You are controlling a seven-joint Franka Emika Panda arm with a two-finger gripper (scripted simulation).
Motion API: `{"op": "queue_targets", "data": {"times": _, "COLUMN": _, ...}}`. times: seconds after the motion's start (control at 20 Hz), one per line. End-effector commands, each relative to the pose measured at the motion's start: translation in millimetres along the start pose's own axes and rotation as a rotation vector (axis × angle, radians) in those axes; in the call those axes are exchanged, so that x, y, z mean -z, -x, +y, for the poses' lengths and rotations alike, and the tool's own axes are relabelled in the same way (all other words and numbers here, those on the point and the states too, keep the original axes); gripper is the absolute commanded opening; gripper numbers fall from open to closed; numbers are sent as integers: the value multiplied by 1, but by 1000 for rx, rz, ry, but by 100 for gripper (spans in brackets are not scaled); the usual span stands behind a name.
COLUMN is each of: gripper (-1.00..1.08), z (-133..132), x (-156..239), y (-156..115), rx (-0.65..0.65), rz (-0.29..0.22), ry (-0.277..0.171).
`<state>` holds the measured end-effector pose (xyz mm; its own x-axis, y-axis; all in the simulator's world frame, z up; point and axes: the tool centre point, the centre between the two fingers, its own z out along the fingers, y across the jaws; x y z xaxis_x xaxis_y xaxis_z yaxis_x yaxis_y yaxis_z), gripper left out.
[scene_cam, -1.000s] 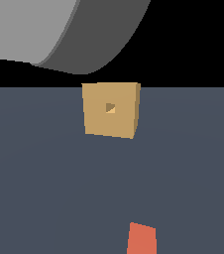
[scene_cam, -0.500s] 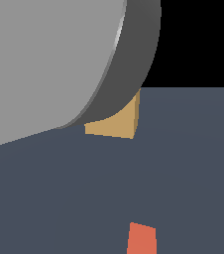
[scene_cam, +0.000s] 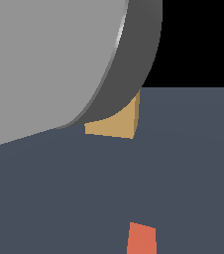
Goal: Insert the peg into the horizontal hole in a box.
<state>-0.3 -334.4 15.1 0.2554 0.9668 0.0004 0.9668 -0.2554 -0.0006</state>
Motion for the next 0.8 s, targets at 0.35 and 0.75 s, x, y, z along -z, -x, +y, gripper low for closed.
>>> {"op": "queue_targets", "data": {"times": 0.35, "gripper": -100, "z": -4, "x": 2, "y": -8, "rx": 0, "rz": 0, "ry": 0}}
{"op": "queue_targets", "data": {"times": 0.75, "gripper": -100, "z": -19, "x": 12, "y": -40, "rx": -2, "rz": 0, "ry": 0}}
